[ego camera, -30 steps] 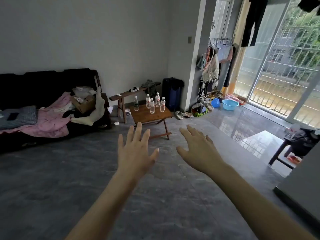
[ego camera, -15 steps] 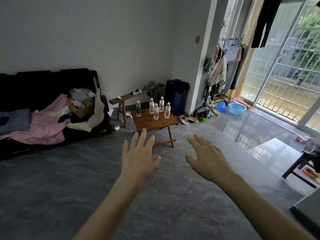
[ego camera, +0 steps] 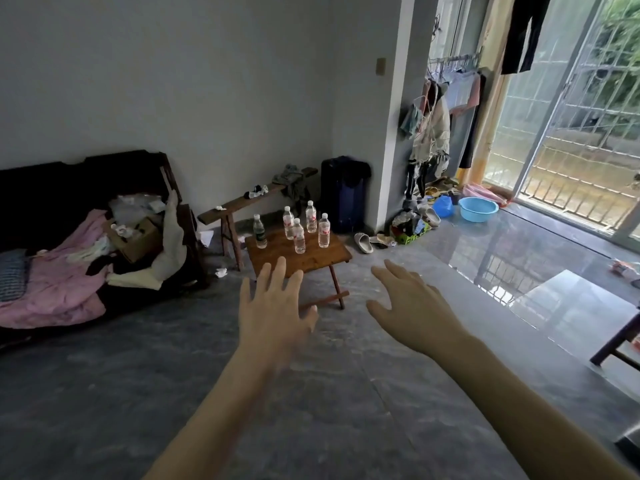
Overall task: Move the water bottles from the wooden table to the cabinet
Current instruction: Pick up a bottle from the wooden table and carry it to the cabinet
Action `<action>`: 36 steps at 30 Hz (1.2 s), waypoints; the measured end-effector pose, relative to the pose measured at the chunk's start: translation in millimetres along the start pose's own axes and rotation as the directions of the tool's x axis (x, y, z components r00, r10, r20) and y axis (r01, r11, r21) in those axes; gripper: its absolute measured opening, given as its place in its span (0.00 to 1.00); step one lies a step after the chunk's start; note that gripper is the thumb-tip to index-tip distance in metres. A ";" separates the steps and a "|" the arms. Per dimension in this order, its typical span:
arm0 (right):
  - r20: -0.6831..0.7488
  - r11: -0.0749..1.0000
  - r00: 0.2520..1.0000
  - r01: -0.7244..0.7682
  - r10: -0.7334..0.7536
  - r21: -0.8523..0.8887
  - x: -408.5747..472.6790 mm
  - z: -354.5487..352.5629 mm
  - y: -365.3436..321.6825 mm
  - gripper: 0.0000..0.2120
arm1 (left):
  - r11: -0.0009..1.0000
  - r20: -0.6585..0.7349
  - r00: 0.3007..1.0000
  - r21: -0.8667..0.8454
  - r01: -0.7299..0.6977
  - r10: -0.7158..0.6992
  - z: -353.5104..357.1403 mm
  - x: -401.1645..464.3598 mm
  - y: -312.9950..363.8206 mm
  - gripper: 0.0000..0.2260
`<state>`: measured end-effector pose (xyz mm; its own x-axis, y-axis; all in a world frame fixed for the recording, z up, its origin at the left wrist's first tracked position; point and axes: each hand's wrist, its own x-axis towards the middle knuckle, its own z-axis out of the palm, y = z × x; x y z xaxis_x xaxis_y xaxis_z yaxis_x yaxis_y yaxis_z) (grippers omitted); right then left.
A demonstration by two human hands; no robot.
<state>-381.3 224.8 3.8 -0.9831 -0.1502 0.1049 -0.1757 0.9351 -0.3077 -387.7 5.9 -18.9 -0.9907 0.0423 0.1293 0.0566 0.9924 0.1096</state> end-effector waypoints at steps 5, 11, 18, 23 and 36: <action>-0.035 1.000 0.999 0.017 -0.017 0.011 74.5 -8.2 41.3 0.30 | 1.000 -0.053 0.998 -0.010 0.029 -0.029 5.6 76.5 27.7 0.32; -0.024 0.999 1.000 -0.012 0.013 0.034 130.6 -2.0 87.0 0.30 | 1.000 -0.030 0.999 -0.015 0.023 -0.023 15.9 143.8 47.5 0.31; 0.017 0.999 1.000 0.001 -0.002 0.040 212.0 4.8 118.1 0.29 | 0.999 0.016 0.999 -0.021 0.029 -0.028 41.7 226.9 56.6 0.30; 0.046 0.999 0.998 0.033 -0.033 0.018 294.1 9.2 135.2 0.30 | 0.999 -0.005 1.000 -0.030 0.028 -0.028 60.8 310.2 53.8 0.30; 0.188 0.997 0.979 0.070 -0.076 0.038 501.3 16.6 180.1 0.34 | 1.000 0.052 0.999 -0.021 0.006 -0.005 97.4 530.2 46.8 0.29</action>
<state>-906.6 312.6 -14.7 -0.9592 -0.2780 -0.0514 -0.2456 0.9096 -0.3350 -922.4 86.1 -41.2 -0.9961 0.0430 0.0773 0.0529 0.9900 0.1310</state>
